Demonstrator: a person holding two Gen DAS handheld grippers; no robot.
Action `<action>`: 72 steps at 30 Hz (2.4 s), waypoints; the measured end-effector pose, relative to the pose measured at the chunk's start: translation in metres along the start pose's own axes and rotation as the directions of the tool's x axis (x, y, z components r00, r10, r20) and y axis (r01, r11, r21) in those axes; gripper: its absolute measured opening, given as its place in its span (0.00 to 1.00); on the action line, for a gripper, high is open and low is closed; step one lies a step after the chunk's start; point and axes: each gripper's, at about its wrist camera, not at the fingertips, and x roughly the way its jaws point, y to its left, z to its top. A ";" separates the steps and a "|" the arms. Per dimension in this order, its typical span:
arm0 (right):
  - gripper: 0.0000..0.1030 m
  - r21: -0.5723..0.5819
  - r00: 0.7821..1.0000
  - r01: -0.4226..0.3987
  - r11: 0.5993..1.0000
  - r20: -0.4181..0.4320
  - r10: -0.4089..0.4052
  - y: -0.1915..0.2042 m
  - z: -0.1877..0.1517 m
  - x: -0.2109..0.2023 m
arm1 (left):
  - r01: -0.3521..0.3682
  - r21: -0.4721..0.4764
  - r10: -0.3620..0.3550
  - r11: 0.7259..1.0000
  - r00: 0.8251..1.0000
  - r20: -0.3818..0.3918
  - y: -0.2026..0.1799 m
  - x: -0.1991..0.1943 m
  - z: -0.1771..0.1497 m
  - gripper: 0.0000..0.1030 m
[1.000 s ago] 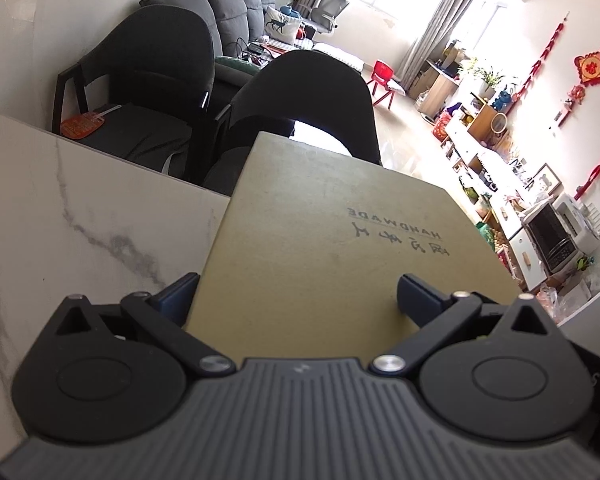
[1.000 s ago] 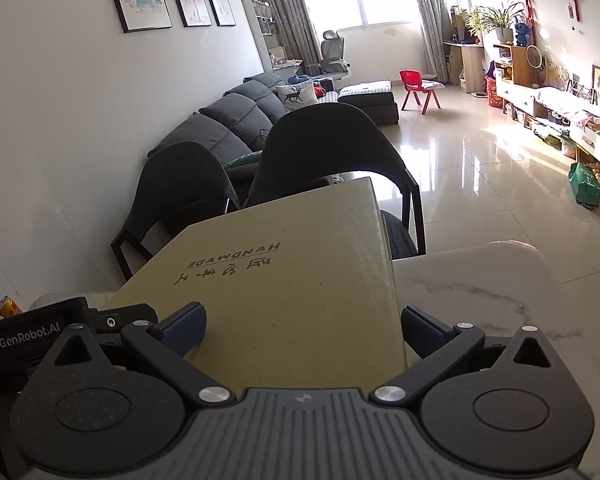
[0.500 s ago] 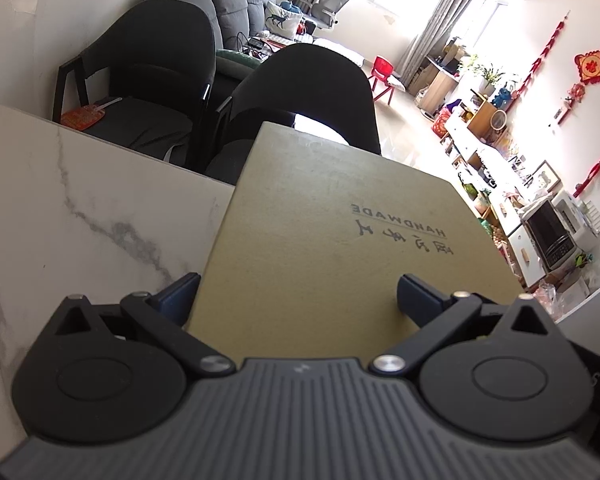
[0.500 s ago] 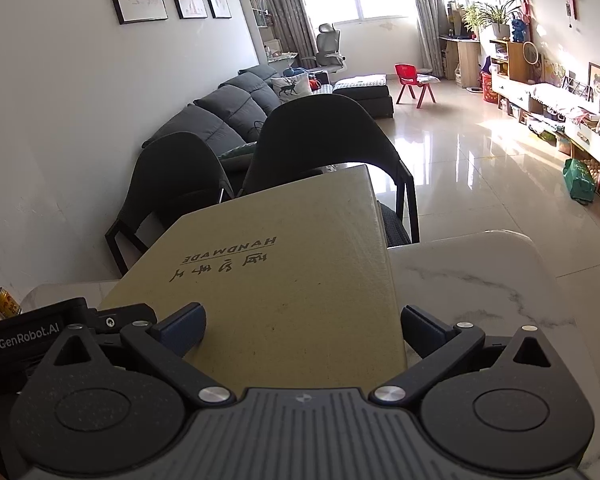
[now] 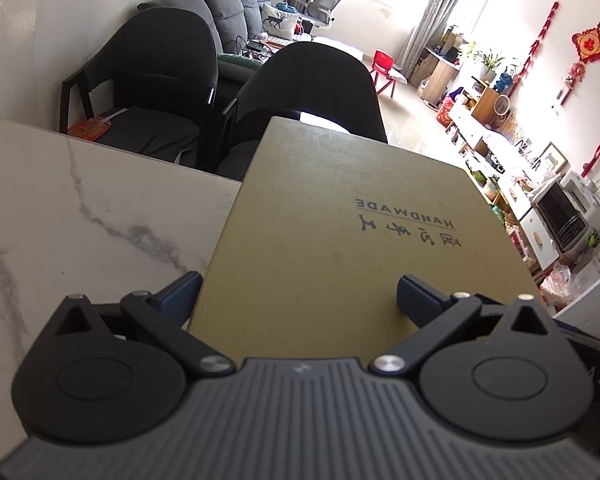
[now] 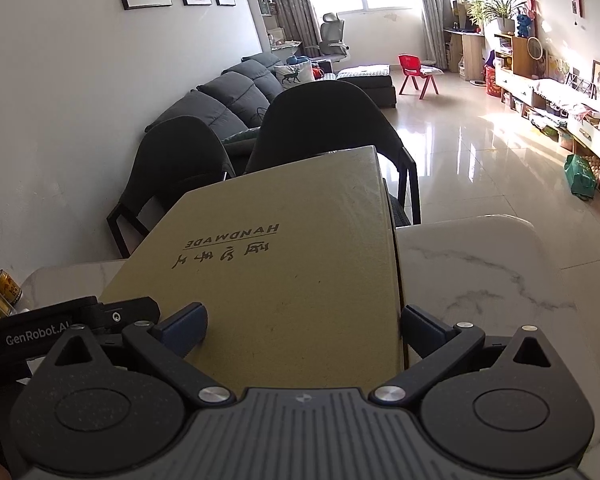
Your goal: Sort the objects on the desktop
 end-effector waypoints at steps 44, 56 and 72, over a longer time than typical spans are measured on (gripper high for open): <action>1.00 0.130 0.991 0.002 0.991 -0.131 0.015 -0.048 -0.023 -0.002 | 0.030 -0.021 -0.032 0.999 0.993 -0.113 0.011 0.006 -0.027 1.00; 0.96 0.074 0.983 -0.063 0.995 -0.168 0.074 -0.028 -0.026 -0.007 | 0.046 -0.013 -0.047 0.999 0.992 -0.118 0.008 0.005 -0.025 1.00; 0.97 0.132 0.978 -0.115 0.985 -0.157 0.135 -0.043 -0.034 -0.009 | 0.030 0.001 -0.029 1.000 0.993 -0.114 0.001 0.003 -0.027 1.00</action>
